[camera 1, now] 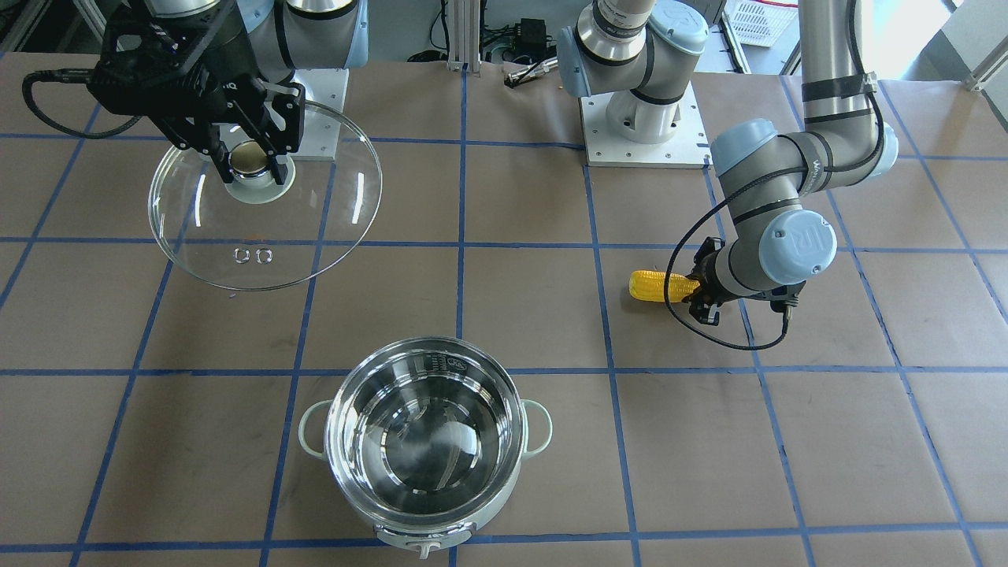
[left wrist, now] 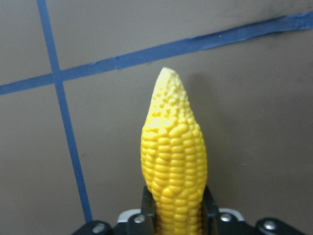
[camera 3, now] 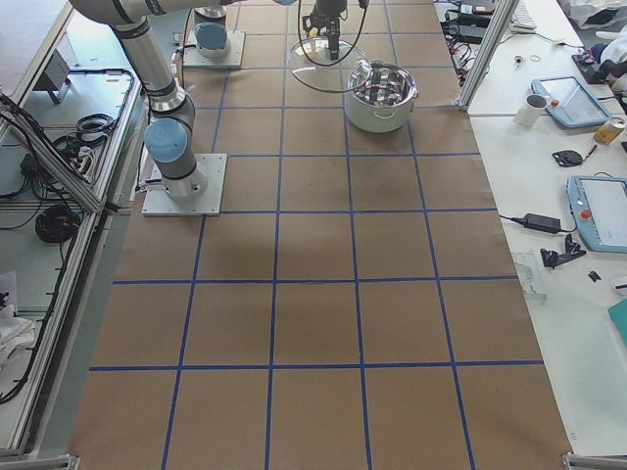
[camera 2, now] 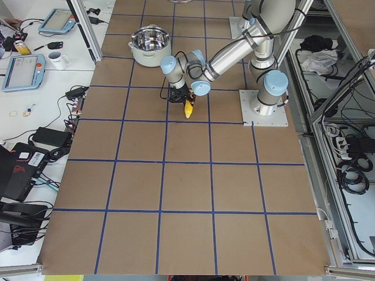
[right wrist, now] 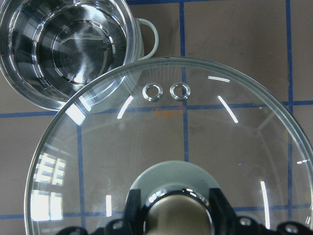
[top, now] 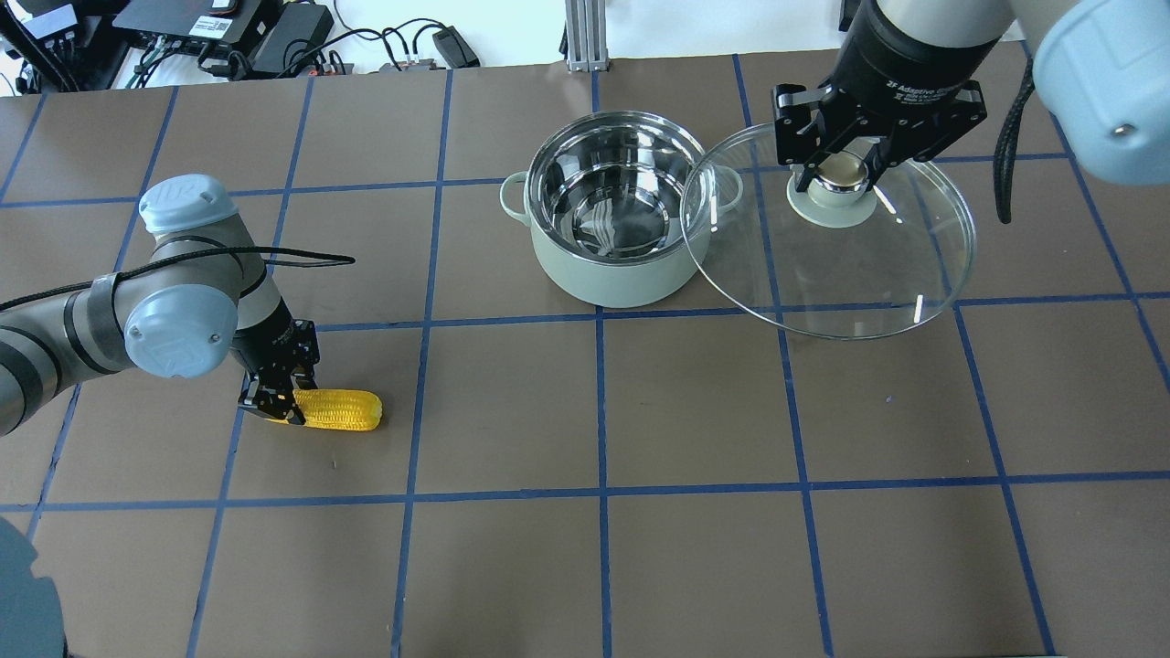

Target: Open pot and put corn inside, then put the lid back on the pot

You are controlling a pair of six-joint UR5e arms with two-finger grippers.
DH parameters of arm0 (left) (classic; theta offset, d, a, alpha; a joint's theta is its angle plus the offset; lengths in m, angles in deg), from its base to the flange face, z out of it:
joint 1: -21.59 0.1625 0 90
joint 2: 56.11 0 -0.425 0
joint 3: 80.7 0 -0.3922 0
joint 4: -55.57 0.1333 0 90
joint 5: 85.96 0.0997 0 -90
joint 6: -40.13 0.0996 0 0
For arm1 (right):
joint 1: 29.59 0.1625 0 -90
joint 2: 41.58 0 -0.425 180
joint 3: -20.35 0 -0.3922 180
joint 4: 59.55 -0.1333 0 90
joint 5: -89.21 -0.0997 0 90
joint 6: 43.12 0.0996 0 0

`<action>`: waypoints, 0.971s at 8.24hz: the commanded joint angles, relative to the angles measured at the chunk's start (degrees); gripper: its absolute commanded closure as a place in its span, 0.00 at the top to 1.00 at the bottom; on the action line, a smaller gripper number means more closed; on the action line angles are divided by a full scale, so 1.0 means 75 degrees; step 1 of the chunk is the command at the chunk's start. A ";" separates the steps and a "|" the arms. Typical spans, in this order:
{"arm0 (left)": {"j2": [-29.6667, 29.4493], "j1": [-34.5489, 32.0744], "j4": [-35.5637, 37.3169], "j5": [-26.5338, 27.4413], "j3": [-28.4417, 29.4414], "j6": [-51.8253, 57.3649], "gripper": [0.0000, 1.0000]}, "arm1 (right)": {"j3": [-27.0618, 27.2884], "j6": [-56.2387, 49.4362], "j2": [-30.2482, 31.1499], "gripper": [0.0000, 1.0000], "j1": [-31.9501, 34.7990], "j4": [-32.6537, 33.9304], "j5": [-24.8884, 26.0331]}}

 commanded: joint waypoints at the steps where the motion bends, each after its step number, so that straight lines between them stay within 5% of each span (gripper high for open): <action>1: 0.0287 -0.0015 -0.1369 0.0001 0.1190 -0.0055 0.00 | 0.0000 0.0000 0.0000 0.17 0.0000 0.0035 -0.0010; 3: 0.0277 -0.0039 -0.2604 -0.0057 0.2748 -0.0009 0.00 | 0.0000 0.0000 0.0000 0.16 0.0000 0.0035 -0.0010; 8: 0.0089 -0.1325 -0.3146 -0.0431 0.4944 -0.0415 0.00 | 0.0000 -0.0152 0.0000 0.16 0.0000 0.0094 0.0002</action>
